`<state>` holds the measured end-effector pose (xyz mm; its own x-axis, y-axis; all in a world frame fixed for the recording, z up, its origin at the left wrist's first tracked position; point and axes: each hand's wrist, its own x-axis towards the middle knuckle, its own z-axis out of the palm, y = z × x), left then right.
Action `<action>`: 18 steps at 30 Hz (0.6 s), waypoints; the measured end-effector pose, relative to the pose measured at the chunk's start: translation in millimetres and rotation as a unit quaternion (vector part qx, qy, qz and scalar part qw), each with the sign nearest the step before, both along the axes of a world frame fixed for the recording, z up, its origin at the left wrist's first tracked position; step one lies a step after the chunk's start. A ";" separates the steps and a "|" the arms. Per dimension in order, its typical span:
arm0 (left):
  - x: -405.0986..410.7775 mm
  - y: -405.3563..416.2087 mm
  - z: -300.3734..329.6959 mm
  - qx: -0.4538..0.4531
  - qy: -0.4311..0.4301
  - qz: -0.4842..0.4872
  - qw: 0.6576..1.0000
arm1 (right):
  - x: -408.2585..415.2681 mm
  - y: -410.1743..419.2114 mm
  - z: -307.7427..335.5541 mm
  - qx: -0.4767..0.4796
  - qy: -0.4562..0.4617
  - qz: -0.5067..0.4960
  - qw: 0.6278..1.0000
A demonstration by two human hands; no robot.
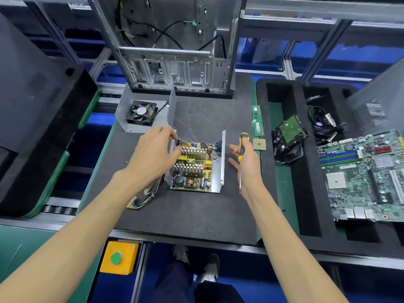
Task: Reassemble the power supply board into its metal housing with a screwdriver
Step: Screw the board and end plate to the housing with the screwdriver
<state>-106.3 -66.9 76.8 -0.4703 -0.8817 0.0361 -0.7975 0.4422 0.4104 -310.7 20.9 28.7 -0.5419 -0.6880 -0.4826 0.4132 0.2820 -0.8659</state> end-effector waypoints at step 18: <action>41.6 -77.9 -27.5 0.223 0.193 0.050 0.954 | 54.5 -47.8 48.7 -0.094 -0.022 -0.068 0.993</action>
